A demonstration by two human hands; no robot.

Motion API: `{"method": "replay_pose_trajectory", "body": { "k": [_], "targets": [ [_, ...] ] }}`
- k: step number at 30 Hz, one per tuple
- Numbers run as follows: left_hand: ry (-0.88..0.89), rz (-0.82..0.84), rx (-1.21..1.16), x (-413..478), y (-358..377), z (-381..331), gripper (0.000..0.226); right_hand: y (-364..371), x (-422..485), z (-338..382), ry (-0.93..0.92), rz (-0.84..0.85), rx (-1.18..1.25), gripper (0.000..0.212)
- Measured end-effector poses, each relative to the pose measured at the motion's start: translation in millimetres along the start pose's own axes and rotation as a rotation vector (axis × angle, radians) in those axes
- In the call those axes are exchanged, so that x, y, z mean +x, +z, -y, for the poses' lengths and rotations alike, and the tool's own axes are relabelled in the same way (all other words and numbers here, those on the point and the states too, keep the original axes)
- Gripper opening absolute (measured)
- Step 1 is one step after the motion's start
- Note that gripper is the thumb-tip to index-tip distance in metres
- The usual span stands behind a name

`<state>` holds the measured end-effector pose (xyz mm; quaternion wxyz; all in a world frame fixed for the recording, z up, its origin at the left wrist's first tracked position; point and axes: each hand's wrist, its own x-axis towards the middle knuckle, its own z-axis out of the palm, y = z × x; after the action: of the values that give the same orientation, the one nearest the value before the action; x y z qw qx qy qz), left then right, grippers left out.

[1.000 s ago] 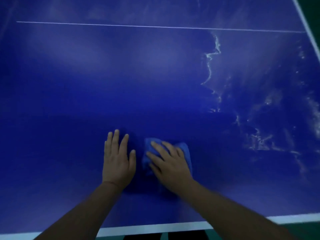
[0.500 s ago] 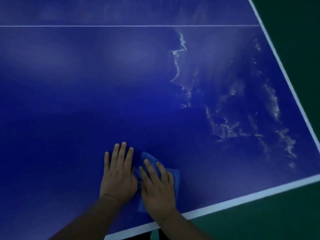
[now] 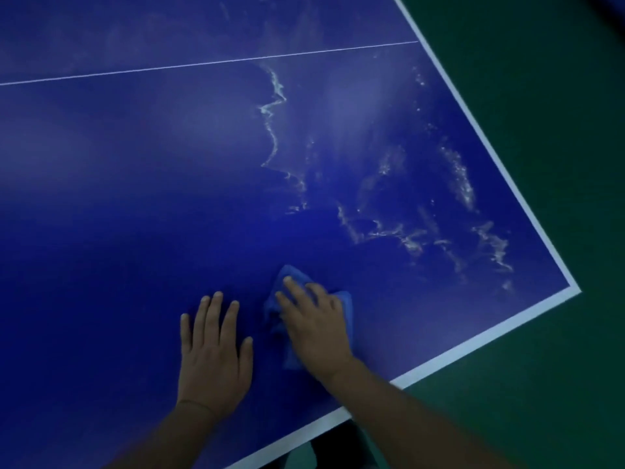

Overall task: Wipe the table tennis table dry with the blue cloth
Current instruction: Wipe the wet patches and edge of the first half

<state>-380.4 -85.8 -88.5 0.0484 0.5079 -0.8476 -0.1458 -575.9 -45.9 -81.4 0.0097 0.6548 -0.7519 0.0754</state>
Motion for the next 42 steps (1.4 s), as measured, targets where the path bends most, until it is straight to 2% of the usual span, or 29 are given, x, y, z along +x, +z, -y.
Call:
{"method": "replay_pose_trajectory", "body": {
  "k": [2,3,4,6,8,9,10,12,15,17,19,22,25,26,27,28,30,31,33,35,37,39,41,42],
  "targets": [
    [0.043,-0.002,-0.004,5.1,2.4,-12.1,0.063,8.3,6.5,-18.8,-0.042,0.006,0.033,0.040],
    [0.055,0.003,-0.006,7.9,3.9,-16.9,0.062,10.2,21.5,-46.1,0.013,-0.024,0.012,0.040],
    [0.066,0.011,-0.003,10.5,5.4,-21.5,0.062,10.9,37.9,-78.6,0.114,-0.045,-0.037,0.040],
    [0.105,0.026,0.017,15.3,8.3,-31.6,0.061,0.2,67.7,-150.4,0.438,-0.075,-0.093,0.041],
    [0.136,0.017,0.031,20.0,11.0,-44.3,0.059,-14.6,80.9,-201.3,0.708,-0.073,-0.019,0.040],
    [0.139,0.011,0.031,22.7,12.9,-51.0,0.058,-19.2,83.9,-209.1,0.770,-0.109,0.018,0.039],
    [0.134,0.007,0.029,25.1,15.2,-57.4,0.058,-21.5,85.9,-202.8,0.759,-0.163,0.021,0.038],
    [0.108,0.008,0.016,28.3,20.1,-70.0,0.059,-18.5,81.5,-155.0,0.591,-0.260,0.015,0.037],
    [0.034,-0.004,0.001,31.0,25.6,-87.8,0.063,-1.5,46.3,-51.9,0.069,-0.045,0.029,0.039],
    [-0.029,-0.010,-0.002,30.9,26.2,-97.1,0.063,7.2,42.9,-45.5,-0.092,0.021,0.089,0.045],
    [-0.051,-0.003,0.037,29.7,27.2,-104.0,0.063,10.5,74.8,-93.0,0.005,-0.016,0.072,0.041],
    [-0.053,0.023,0.059,25.6,25.6,-117.9,0.063,-1.6,121.1,-196.2,0.403,0.007,-0.002,0.040],
    [-0.083,0.049,0.057,30.2,30.1,-137.9,0.063,-19.7,114.4,-246.7,0.661,-0.086,0.143,0.042],
    [-0.089,0.054,0.056,32.9,34.0,-145.0,0.063,-23.1,101.5,-238.5,0.667,-0.182,0.125,0.042],
    [-0.092,0.054,0.053,36.2,38.0,-152.8,0.063,-22.8,80.8,-219.1,0.595,-0.239,0.104,0.042],
    [-0.089,0.048,0.049,39.9,41.9,-161.6,0.063,-21.3,55.9,-191.8,0.459,-0.206,0.080,0.047],
    [-0.082,0.034,0.044,45.9,47.5,-178.5,0.062,-20.9,-7.0,-135.2,0.143,-0.010,0.096,0.058],
    [-0.078,0.029,0.039,49.1,49.6,-186.3,0.061,-19.5,-27.9,-128.2,0.056,0.029,0.113,0.059],
    [-0.063,0.026,0.031,55.0,52.6,-199.2,0.061,-7.6,-31.6,-165.4,0.009,-0.003,0.141,0.052],
    [-0.026,0.048,0.032,58.7,55.7,-211.3,0.061,-10.9,-8.4,-224.0,0.129,0.028,0.049,0.044],
    [0.000,0.078,0.042,63.9,58.2,-224.2,0.061,-15.7,18.7,-297.1,0.372,-0.004,-0.010,0.040],
    [0.008,0.112,0.072,67.7,62.9,-236.7,0.062,-28.9,40.0,-360.1,0.579,-0.013,0.034,0.039],
    [-0.003,0.128,0.105,68.8,68.2,-244.6,0.064,-39.7,50.1,-378.3,0.679,-0.071,0.105,0.041],
    [-0.014,0.132,0.115,69.0,69.7,-246.1,0.066,-44.9,49.8,-365.8,0.663,-0.116,0.120,0.041]
  ]
}}
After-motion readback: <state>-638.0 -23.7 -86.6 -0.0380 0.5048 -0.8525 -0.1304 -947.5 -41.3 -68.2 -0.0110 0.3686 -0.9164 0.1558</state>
